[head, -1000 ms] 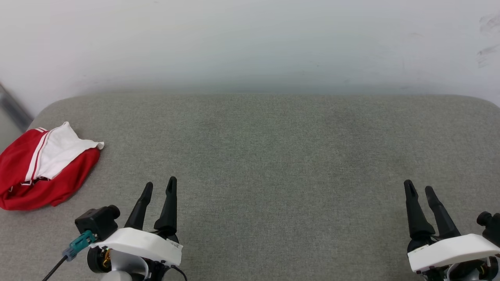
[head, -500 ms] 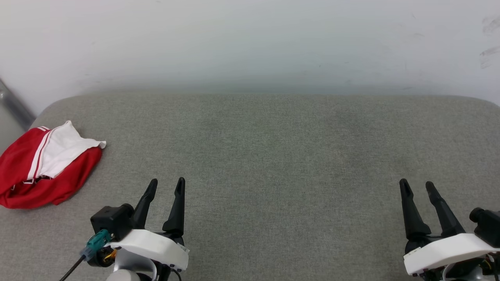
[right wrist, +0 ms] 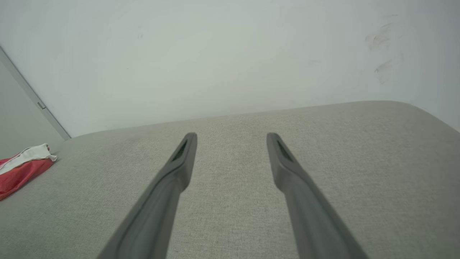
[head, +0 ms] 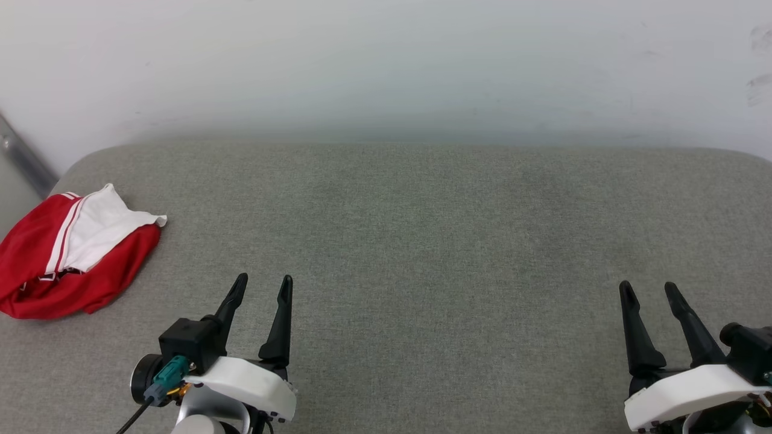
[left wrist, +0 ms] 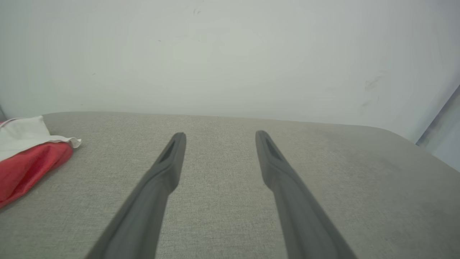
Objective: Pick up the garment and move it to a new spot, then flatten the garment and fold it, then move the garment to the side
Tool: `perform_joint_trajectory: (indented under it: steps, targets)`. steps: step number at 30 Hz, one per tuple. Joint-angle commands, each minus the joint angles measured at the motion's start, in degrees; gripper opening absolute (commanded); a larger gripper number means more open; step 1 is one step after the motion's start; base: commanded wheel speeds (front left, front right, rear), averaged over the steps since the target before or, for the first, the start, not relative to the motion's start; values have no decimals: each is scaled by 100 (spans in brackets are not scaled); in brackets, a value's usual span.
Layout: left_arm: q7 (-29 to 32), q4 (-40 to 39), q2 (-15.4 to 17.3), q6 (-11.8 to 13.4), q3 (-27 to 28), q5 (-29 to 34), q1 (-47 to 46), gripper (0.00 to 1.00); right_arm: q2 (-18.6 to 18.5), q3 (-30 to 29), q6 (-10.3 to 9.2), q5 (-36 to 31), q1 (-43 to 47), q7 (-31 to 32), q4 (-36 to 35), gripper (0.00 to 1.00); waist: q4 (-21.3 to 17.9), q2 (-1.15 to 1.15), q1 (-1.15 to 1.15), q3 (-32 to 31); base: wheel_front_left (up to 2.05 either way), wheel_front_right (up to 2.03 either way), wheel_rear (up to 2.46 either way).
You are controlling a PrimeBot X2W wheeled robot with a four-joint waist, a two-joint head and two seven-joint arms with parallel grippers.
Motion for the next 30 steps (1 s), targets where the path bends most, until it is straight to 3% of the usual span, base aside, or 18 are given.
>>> perform_joint_trajectory:
  steps: [1,30]
  targets:
    - [-60,-1,13,-23,-24,139,-91,100,18,-32,-1,-117,30,11,-82,100,3,0,0,0,0,0,0]
    - [-378,522,-236,-190,220,974,-172,100,92,-221,-2,-1013,218,-152,-142,100,21,0,0,-8,0,0,0]
